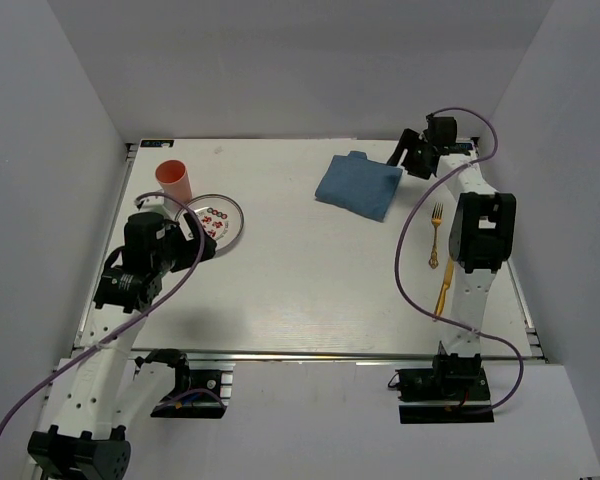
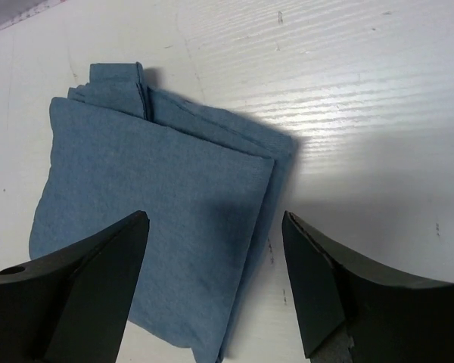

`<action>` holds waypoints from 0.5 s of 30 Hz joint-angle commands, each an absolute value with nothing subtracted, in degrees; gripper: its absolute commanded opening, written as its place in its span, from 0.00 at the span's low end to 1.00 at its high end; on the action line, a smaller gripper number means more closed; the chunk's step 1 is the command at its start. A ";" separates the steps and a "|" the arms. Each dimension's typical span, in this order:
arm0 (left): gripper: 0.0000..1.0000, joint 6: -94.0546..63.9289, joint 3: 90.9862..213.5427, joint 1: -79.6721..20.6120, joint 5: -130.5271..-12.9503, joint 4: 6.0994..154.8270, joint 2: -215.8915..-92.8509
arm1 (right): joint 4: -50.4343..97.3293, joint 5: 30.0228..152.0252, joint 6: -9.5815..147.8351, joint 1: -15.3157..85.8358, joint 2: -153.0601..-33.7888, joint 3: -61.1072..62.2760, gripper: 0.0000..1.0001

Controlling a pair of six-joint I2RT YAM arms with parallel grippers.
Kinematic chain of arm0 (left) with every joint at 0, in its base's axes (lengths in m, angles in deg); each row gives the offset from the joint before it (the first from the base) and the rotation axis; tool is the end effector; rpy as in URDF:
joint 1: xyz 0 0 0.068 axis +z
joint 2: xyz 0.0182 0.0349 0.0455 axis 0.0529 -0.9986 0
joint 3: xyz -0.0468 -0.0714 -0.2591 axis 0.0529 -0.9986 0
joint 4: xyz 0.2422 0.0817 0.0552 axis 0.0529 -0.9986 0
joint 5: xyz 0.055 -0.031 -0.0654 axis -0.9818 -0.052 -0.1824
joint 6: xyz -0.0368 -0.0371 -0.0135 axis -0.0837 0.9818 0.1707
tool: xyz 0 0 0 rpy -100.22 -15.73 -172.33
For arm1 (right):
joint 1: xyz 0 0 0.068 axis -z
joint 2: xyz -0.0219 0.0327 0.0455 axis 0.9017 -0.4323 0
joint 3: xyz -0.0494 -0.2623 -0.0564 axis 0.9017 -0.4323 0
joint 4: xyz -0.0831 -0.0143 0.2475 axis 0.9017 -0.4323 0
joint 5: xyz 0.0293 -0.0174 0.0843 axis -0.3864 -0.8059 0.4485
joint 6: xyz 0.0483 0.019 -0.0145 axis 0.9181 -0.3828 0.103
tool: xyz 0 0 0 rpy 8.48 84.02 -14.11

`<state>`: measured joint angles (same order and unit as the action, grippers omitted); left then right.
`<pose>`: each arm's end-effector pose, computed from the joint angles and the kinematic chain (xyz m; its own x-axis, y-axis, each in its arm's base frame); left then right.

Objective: Set the dinner table for one person

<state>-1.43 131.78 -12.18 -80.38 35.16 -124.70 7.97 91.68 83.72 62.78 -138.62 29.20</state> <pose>0.1585 -0.0253 0.3212 -0.6062 -0.3338 -0.7219 -0.1154 0.9350 -0.3354 0.5115 0.0193 0.2227 -0.6258 0.3438 -0.7002 0.0936 0.9243 0.3701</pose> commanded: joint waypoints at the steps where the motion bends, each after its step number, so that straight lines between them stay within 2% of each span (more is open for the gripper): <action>1: 0.98 -2.74 131.16 -12.35 -76.49 36.96 -125.37 | 4.62 94.89 82.61 62.72 -141.61 35.16 0.76; 10: 0.98 -2.83 131.07 -12.35 -76.05 37.14 -126.42 | 4.97 94.55 84.11 62.45 -146.11 39.12 0.75; 15: 0.98 -3.09 131.16 -12.35 -75.61 37.14 -127.22 | 7.08 94.45 84.46 62.72 -145.59 36.75 0.74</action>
